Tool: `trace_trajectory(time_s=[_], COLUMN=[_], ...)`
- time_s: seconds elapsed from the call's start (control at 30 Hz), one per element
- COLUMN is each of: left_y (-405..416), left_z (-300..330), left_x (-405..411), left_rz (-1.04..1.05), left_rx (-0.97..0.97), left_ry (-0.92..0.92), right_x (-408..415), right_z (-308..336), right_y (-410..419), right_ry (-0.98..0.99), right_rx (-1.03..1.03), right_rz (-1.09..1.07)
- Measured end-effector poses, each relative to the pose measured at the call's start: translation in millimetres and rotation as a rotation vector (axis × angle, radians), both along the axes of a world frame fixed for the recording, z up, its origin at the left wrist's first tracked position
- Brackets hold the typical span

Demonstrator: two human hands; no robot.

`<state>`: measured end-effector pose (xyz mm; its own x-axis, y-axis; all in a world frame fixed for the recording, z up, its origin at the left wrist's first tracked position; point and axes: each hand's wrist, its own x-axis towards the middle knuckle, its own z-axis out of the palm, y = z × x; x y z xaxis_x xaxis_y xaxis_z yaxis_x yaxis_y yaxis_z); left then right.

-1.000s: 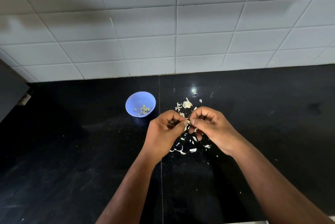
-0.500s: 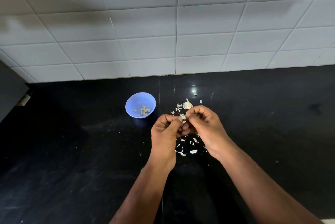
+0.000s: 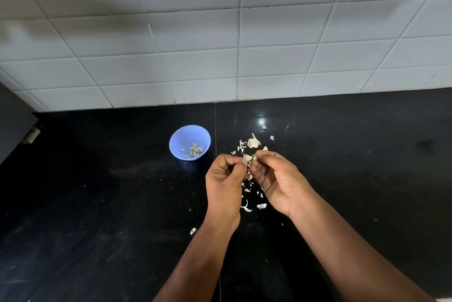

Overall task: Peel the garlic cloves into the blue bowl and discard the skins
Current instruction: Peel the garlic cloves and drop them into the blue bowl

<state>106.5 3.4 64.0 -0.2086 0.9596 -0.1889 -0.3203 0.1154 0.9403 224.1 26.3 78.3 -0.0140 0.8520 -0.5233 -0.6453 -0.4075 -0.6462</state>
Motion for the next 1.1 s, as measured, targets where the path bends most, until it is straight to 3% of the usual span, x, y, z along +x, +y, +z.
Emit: trace_trajectory(time_s=[0.07, 0.23, 0.33, 0.53, 0.67, 0.83, 1.1], left_y=[1, 3, 4, 2, -1, -2, -6], left_z=[0, -1, -3, -8, -8, -9, -19], left_x=[-2, -8, -10, -16, -24, -43, -80], left_rz=[0.0, 0.017, 0.035, -0.056, -0.02, 0.048, 0.082], left_rx=[0.002, -0.028, -0.064, -0.103, -0.109, -0.146, -0.242], left_ry=[0.008, -0.023, -0.036, 0.129, 0.236, 0.225, 0.212], right_x=[4, 14, 17, 10, -3, -15, -70], right_z=[-5, -10, -9, -1, -3, -11, -21], right_y=[1, 0, 0, -5, -5, 3, 49], right_ry=[-0.05, -0.496, -0.658, -0.64, -0.662, -0.592, -0.762], right_rx=[0.015, 0.157, 0.234, 0.331, 0.314, 0.267, 0.371], right_rz=[-0.004, 0.069, 0.108, 0.307, 0.283, 0.234, 0.308])
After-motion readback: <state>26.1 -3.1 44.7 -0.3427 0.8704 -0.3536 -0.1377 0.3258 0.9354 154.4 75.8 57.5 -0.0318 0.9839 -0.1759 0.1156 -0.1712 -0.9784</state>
